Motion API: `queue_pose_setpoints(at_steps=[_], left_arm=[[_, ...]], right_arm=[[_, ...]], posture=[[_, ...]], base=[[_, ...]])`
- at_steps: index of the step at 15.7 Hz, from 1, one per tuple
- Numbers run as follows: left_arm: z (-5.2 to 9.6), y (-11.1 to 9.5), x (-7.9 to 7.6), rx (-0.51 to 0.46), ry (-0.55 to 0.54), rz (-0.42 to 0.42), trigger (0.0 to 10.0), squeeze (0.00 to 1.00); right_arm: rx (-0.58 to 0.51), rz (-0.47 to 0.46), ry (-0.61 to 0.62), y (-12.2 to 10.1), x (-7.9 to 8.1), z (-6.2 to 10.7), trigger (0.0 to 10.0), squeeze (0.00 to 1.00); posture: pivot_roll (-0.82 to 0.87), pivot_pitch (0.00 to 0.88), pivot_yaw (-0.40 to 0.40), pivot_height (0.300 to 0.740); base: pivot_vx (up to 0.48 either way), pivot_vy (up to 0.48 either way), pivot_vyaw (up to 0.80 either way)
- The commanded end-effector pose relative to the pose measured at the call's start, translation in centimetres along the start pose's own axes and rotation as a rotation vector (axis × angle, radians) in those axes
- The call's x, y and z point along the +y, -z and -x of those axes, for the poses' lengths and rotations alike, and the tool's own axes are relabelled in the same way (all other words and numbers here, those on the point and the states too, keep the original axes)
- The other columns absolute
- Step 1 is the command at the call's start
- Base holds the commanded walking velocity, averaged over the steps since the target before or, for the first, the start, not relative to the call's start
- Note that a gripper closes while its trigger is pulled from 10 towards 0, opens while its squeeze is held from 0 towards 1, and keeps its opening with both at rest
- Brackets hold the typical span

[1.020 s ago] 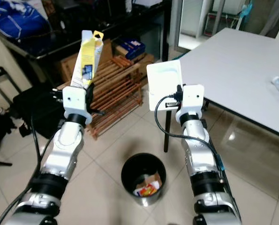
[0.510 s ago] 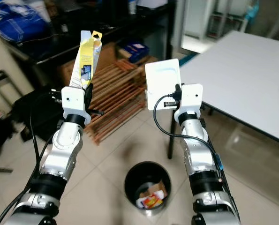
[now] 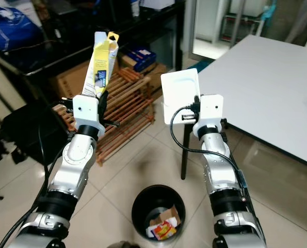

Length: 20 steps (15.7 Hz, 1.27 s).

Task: Picking trash to rubbish bin

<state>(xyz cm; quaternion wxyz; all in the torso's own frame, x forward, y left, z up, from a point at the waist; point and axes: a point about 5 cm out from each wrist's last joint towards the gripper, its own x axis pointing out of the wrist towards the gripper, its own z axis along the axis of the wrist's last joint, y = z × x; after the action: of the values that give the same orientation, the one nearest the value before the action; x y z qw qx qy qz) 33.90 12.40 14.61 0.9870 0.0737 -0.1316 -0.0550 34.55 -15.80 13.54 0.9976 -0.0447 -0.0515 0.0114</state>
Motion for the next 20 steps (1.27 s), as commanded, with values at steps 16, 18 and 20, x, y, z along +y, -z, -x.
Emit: queue_pose_setpoints(at_steps=[16,18,20], left_arm=[[0.2,-0.2,0.0,-0.014,-0.013,0.011,10.0,0.00],[0.2,-0.1,-0.1,-0.009,-0.012,0.014,10.0,0.00],[0.1,-0.1,-0.2,-0.010,-0.014,0.016,10.0,0.00]], right_arm=[[0.864,0.038,-0.208,16.2,3.8,10.0,10.0,0.00],[0.870,0.057,-0.323,16.3,5.4,10.4,10.0,0.00],[0.868,0.074,-0.365,16.2,6.0,10.4,10.0,0.00]], posture=[[0.01,0.000,0.028,0.740],[0.02,0.000,0.026,0.740],[0.02,0.001,0.022,0.740]], base=[[0.000,0.000,0.00],[0.000,0.000,0.00],[0.000,0.000,0.00]])
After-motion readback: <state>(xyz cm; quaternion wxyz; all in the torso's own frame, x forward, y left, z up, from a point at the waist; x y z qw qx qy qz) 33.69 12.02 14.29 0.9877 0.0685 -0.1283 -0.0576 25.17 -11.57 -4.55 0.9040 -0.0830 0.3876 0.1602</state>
